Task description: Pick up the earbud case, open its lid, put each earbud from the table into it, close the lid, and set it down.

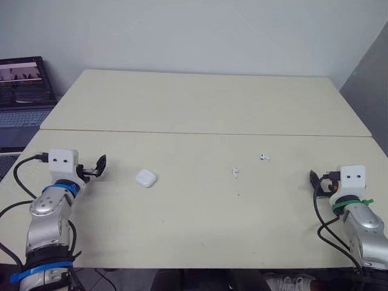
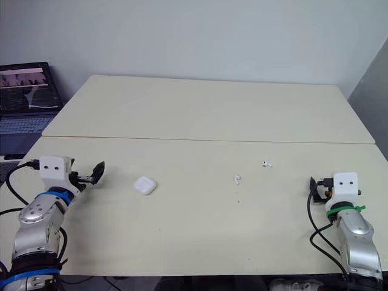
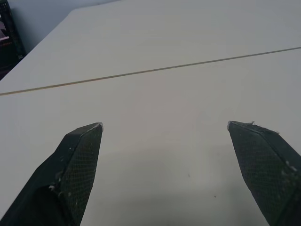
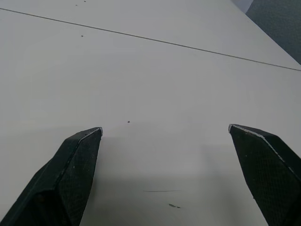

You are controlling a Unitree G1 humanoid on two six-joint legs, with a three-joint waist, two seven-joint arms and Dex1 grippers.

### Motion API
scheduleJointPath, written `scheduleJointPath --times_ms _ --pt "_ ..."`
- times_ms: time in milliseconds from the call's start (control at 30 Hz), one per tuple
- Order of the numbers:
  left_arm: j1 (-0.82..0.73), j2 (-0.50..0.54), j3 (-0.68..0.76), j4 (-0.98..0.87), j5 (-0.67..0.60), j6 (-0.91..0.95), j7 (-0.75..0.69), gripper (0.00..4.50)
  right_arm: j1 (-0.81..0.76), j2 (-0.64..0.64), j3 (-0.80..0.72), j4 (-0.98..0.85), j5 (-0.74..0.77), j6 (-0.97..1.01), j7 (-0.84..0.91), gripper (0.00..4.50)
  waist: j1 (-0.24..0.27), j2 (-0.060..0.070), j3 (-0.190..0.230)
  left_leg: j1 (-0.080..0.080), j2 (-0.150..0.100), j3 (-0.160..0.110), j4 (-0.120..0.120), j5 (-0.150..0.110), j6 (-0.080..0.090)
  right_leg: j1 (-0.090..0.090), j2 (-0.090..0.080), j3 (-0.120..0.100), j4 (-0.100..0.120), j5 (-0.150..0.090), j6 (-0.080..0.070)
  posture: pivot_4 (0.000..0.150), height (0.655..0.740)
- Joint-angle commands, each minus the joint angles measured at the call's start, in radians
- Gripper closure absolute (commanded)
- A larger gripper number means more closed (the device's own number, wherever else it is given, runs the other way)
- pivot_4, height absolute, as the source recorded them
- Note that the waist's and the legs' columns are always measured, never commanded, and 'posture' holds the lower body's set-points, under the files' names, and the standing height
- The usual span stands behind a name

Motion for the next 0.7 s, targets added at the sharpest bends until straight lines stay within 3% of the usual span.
scheduleJointPath --times_ms 33,433,700 --pt "-0.007 0.019 0.028 -0.019 -0.014 -0.021 -0.007 0.03 -0.005 -0.007 -0.016 -0.032 0.010 -0.020 0.006 0.00 0.000 0.000 0.000 0.000 0.000 0.000 0.000 0.000 0.000 0.000 0.000 0.000 0.000 0.000 0.000 0.150 0.7400" --pt "-0.011 0.035 0.043 -0.034 -0.034 -0.016 -0.032 0.03 -0.047 -0.015 0.001 -0.009 0.001 -0.021 0.029 0.00 0.000 0.000 0.000 0.000 0.000 0.000 0.000 0.000 0.000 0.000 0.000 0.000 0.000 0.000 0.000 0.150 0.7400" --pt "0.071 0.124 0.073 -0.271 -0.178 0.189 -0.173 0.03 -0.138 -0.045 0.025 0.025 0.020 -0.046 0.111 0.00 -0.005 0.000 0.000 0.000 0.000 0.001 0.000 0.000 0.000 0.000 0.000 0.000 0.000 0.000 0.000 0.150 0.7400"
